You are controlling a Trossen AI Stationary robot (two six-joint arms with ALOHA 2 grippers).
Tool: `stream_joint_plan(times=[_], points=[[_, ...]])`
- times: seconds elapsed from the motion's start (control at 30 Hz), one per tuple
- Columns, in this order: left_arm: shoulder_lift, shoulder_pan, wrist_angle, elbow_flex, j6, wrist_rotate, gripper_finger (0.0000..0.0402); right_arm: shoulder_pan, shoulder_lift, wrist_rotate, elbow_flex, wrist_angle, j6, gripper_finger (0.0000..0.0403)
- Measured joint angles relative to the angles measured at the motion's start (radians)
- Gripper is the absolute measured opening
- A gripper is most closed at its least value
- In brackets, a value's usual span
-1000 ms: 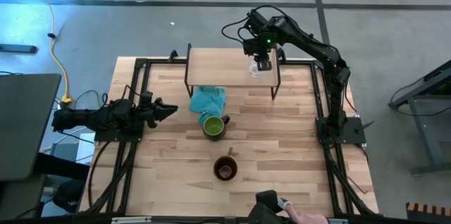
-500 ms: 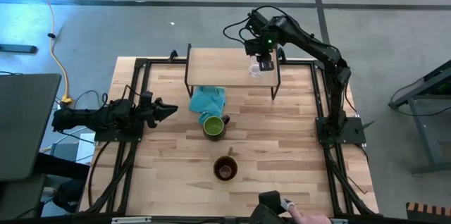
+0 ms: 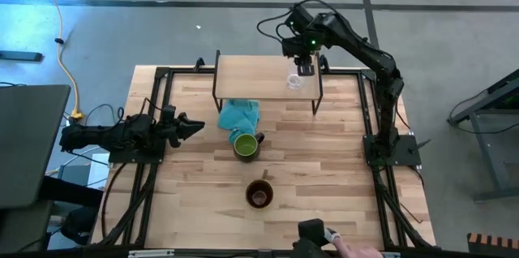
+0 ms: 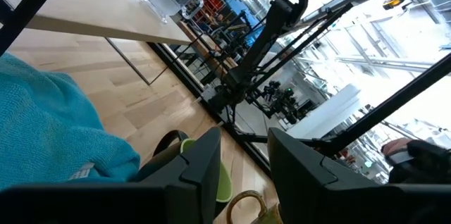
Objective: Stack small to large cups/mugs on shelf
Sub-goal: Put the black mug on the shelf
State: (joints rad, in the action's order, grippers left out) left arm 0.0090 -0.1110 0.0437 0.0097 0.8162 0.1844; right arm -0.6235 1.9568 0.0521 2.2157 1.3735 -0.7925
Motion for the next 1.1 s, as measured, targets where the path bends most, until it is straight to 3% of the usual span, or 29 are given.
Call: stream_joint_plan(times=[0.2, 0.37, 0.7, 0.97, 1.1], points=[[0.0, 0.0, 0.0, 0.0, 0.0, 0.0, 0.0106, 0.004, 0.0, -0.002, 0.137, 0.057, 0.023, 0.0145], [0.0, 0.0, 0.0, 0.0, 0.0, 0.0, 0.0106, 0.022, -0.075, -0.022, 0.114, 0.042, 0.127, 0.0144], [0.0, 0.0, 0.0, 0.0, -0.002, -0.014, 0.0106, 0.042, -0.207, -0.333, 0.121, -0.049, 0.374, 0.0144], [0.0, 0.0, -0.013, 0.0, 0.003, -0.108, 0.0106, 0.056, -0.231, -0.664, 0.12, -0.052, 0.478, 0.0144], [0.0, 0.0, -0.02, 0.0, 0.003, -0.161, 0.0106, 0.096, -0.224, -0.726, 0.119, -0.047, 0.464, 0.0144]])
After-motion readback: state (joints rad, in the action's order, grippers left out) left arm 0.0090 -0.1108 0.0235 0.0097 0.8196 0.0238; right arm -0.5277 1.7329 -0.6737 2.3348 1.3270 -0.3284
